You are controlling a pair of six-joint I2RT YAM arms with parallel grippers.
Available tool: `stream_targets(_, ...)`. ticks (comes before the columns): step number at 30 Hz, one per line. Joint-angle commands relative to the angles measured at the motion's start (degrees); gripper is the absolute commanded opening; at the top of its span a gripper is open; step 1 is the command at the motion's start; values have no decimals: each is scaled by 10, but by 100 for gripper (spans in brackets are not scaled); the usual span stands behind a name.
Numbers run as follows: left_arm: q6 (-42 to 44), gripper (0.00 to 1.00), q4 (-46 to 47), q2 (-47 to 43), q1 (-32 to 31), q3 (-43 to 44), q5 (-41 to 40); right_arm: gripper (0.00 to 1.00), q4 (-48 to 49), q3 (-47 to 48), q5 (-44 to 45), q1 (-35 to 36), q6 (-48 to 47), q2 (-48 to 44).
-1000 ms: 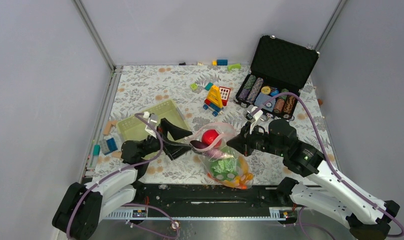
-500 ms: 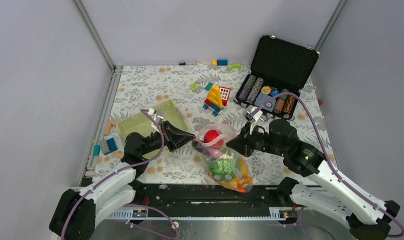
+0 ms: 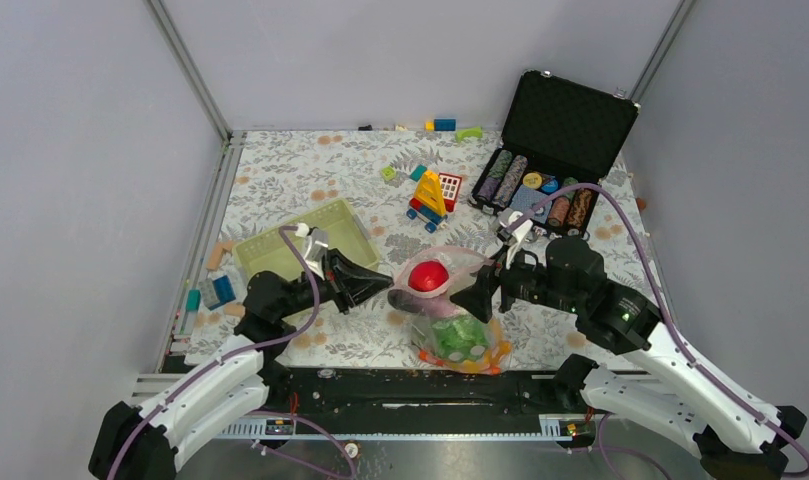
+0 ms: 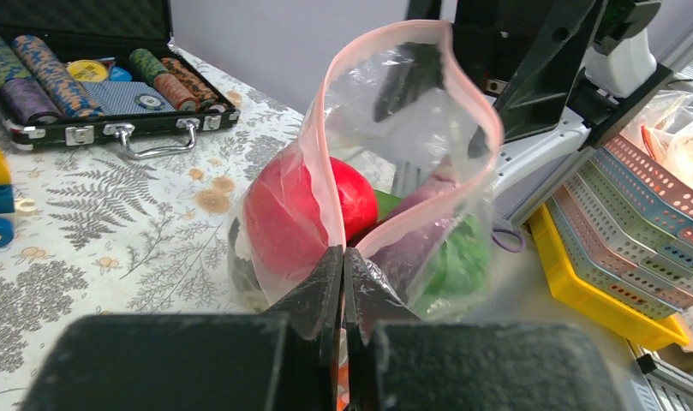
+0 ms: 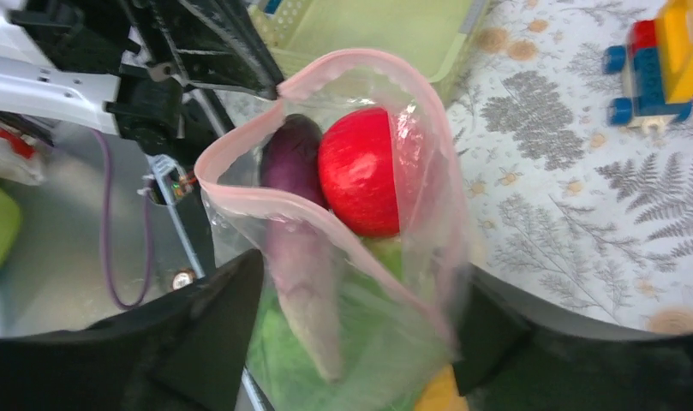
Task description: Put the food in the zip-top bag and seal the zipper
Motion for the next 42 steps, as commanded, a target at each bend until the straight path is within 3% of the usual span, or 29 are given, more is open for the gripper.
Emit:
stream_targets(1,34,0,-49,-19,-28,41,-31,97,-75,52,18,1,-68,-2)
stream_targets(8,40,0,-46,16,-75,70,-27,100,-106,127,61,1,-240,-19)
stream_targets(13,57,0,-58,33,-104,101,-30,100,-162,220,43,1,-377,34)
stream_targets(19,74,0,-71,42,-120,118,-37,100,-284,297,-142,2,-471,142)
stream_targets(23,81,0,-79,57,-127,131,-26,99,-302,319,-159,3,-528,210)
stream_targets(28,83,0,-77,64,-132,133,-27,96,-400,393,-208,3,-635,299)
stream_targets(33,84,0,-75,70,-134,139,-26,90,-443,440,-201,8,-659,360)
stream_targets(38,87,0,-74,74,-135,147,-28,65,-484,437,-204,20,-655,382)
stream_targets(42,89,0,-72,78,-135,153,-20,58,-462,424,-183,23,-630,385)
